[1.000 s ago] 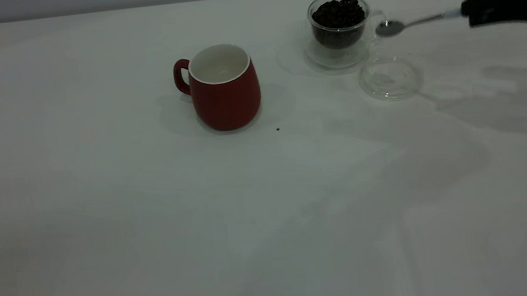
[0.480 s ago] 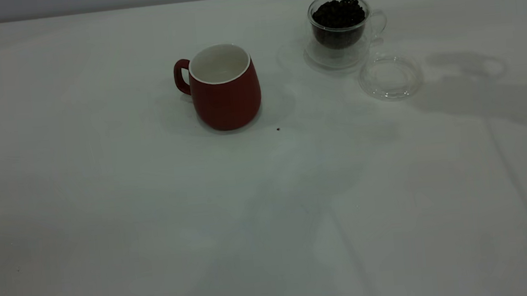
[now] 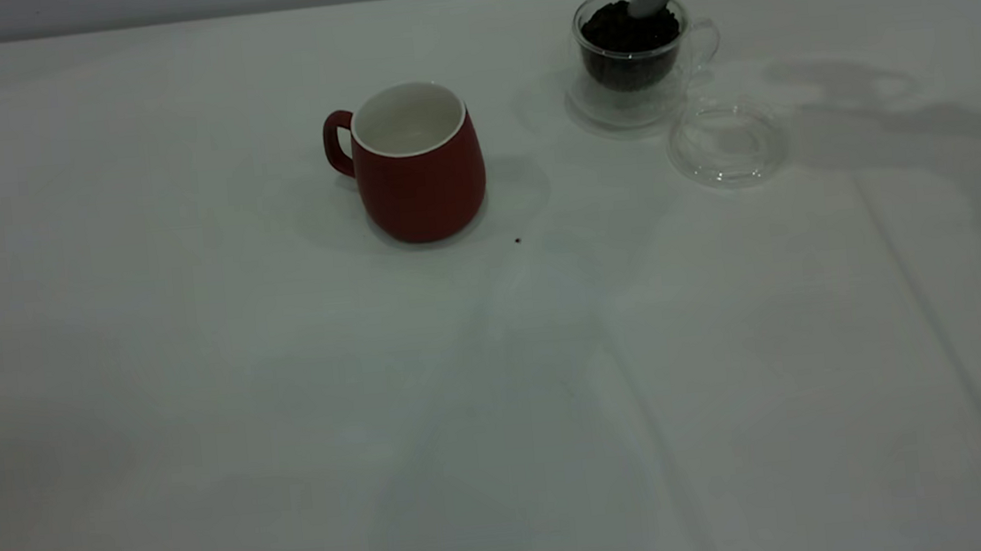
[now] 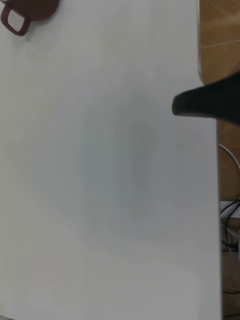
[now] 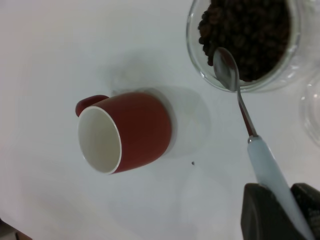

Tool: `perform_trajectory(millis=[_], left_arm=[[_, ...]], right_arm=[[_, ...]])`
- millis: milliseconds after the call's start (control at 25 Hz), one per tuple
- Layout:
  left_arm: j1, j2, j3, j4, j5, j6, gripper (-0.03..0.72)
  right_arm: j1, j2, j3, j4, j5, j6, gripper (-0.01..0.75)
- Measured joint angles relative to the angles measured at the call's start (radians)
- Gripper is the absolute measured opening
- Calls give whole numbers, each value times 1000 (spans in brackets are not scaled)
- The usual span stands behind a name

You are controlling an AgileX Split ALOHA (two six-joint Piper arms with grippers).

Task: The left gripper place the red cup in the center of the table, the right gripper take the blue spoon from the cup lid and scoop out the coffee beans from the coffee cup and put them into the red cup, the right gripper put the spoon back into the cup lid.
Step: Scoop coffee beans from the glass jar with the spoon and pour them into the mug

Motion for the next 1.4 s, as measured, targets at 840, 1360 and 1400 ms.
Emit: perform_trajectory(millis=[840,1360,1400], left_arm=[[0,0,0,0,0,3,567],[0,0,0,0,0,1,567],[0,0,0,0,0,1,567]], right_arm=[[38,76,-108,-186,-32,237,114],[66,142,-108,-87,-63,195,114],[67,147,-108,-76,-63,190,114]])
